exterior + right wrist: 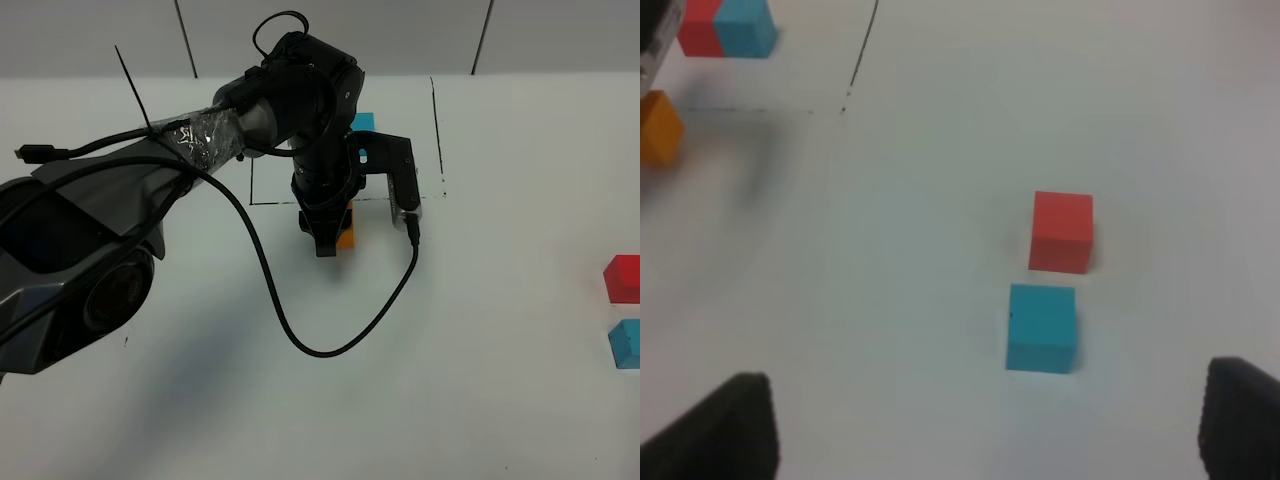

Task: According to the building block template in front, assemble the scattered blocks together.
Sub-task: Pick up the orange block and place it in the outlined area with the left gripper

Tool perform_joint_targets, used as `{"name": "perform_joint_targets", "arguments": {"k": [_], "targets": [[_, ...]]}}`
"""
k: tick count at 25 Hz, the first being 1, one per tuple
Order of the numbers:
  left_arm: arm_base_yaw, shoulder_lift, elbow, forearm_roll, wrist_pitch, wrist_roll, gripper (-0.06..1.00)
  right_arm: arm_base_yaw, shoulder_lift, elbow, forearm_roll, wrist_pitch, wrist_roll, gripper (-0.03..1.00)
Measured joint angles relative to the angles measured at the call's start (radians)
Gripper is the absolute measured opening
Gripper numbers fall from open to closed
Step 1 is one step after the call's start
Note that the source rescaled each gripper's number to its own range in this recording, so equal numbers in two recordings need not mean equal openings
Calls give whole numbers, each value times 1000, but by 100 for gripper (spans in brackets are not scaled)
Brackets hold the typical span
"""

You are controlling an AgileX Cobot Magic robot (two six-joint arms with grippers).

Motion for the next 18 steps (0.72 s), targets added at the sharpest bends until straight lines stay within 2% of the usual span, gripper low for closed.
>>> {"name": "perform_joint_targets", "arguments": {"k": [18], "targets": [[0, 18, 0, 0, 0, 21, 0, 0, 0, 0, 0, 0, 0, 90]]}}
